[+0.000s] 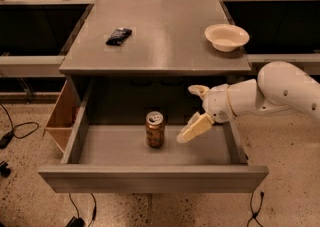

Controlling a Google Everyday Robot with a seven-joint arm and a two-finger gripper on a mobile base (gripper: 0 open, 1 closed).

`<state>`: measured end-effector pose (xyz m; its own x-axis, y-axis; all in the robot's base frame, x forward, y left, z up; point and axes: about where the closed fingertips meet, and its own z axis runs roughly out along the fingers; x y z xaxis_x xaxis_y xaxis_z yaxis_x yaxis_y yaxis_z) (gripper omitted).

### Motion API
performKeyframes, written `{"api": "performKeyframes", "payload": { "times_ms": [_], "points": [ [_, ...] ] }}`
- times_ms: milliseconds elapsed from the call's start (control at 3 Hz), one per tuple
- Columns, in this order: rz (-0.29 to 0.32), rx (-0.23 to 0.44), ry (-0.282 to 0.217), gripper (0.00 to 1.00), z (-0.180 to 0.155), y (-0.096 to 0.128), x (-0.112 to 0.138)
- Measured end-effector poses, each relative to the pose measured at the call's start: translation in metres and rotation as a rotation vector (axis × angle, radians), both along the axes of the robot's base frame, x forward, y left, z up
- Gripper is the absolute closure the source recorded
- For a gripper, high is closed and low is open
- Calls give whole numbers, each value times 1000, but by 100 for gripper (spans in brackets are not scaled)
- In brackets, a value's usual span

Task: Pick orange can from top drawer and place on counter

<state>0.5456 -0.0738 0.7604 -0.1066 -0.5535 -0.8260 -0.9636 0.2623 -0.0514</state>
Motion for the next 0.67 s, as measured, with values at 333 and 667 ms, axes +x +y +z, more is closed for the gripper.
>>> {"api": "performKeyframes", "payload": {
  "times_ms": [333, 667],
  "points": [
    [34, 63, -8, 0, -35, 29, 15],
    [58, 133, -13, 0, -57, 54, 19]
  ]
}}
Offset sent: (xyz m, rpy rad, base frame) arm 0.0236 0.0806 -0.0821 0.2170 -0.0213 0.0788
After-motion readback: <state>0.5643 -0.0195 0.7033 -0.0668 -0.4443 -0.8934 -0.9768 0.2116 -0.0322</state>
